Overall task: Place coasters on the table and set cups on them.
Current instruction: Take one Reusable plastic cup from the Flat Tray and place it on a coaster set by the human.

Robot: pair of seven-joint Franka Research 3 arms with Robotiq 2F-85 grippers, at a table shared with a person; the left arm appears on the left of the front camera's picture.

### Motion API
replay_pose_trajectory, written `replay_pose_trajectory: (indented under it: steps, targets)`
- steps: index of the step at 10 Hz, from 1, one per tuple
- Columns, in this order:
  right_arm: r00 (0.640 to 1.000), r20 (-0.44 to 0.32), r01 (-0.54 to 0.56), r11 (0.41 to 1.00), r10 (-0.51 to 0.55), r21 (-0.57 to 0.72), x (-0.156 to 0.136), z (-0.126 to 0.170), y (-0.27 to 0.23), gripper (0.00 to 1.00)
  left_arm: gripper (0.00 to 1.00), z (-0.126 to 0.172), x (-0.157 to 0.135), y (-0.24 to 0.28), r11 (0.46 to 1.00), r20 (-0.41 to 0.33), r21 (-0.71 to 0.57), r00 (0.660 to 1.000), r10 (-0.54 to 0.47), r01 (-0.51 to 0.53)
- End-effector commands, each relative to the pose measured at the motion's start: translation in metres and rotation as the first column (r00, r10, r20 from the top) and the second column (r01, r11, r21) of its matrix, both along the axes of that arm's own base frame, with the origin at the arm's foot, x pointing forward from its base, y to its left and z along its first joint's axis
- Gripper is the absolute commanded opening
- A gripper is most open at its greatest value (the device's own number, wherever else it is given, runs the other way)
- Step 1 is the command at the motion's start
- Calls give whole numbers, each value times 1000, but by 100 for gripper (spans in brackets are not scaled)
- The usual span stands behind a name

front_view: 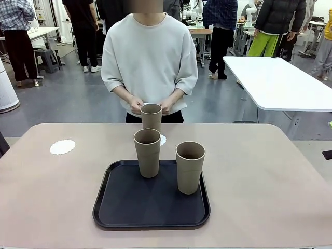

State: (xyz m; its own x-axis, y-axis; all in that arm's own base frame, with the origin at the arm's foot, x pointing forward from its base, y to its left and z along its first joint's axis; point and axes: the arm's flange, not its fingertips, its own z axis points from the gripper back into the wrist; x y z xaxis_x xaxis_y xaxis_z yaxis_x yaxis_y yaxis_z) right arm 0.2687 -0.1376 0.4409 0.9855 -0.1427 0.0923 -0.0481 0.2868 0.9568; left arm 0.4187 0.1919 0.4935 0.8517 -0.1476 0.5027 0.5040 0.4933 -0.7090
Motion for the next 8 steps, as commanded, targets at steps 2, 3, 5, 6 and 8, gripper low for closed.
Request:
replay_pose_trajectory:
  steps: [2, 3, 5, 6, 8]
  targets:
    - [1000, 2, 3, 1000, -3, 8, 0, 0, 0, 100, 100, 44, 6, -94, 942, 117, 337, 992, -41, -1]
    - [1000, 2, 3, 1000, -3, 8, 0, 0, 0, 100, 100, 53, 2, -123, 917, 159, 399, 984, -80, 10]
    - [1000, 2, 3, 1000, -3, 8, 0, 0, 0, 100, 100, 61, -9, -186, 837, 210, 537, 943, -258, 109]
    - [1000, 2, 3, 1000, -3, 8, 0, 0, 0, 100, 100, 58, -18, -212, 795, 222, 590, 919, -326, 139]
    - [1000, 2, 3, 1000, -3, 8, 0, 0, 0, 100, 100, 47, -39, -262, 705, 223, 670, 842, -491, 234]
